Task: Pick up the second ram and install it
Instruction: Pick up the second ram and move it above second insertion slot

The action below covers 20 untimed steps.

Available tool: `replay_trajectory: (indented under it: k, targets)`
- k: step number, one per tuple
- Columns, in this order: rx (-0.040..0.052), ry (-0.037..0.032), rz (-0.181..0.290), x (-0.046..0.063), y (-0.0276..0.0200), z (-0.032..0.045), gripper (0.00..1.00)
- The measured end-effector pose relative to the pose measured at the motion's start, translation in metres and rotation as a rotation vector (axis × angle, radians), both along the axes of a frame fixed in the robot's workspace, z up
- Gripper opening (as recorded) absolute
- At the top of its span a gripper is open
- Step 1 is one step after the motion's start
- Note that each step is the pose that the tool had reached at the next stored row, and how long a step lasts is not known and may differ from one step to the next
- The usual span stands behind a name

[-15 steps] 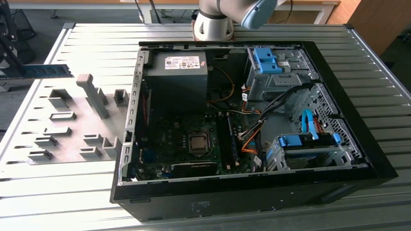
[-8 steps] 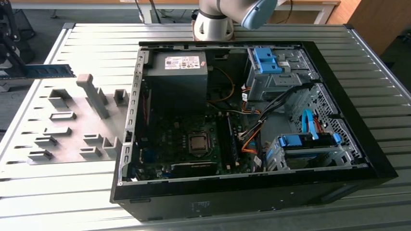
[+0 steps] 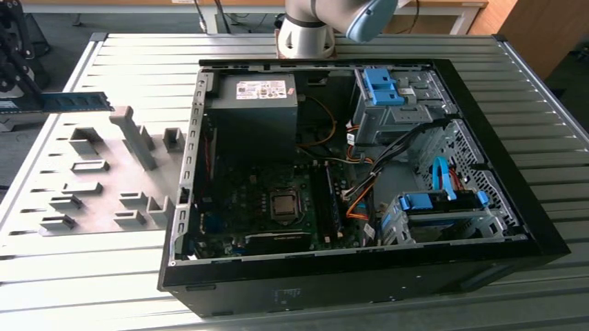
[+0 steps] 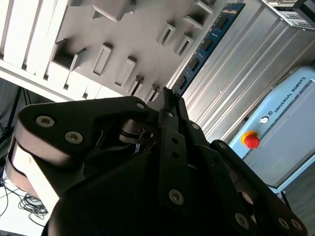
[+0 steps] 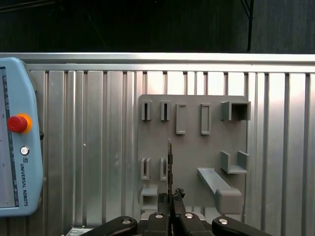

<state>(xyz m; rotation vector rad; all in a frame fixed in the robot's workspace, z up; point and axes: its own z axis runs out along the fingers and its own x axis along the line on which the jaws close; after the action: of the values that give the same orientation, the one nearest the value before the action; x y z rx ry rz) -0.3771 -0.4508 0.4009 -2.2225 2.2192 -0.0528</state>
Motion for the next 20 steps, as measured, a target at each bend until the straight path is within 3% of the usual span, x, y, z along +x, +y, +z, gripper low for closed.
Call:
replay_trajectory:
  k: [20]
  targets:
    - [0.0, -0.0001, 0.0, 0.019, 0.0, 0.0, 0.14]
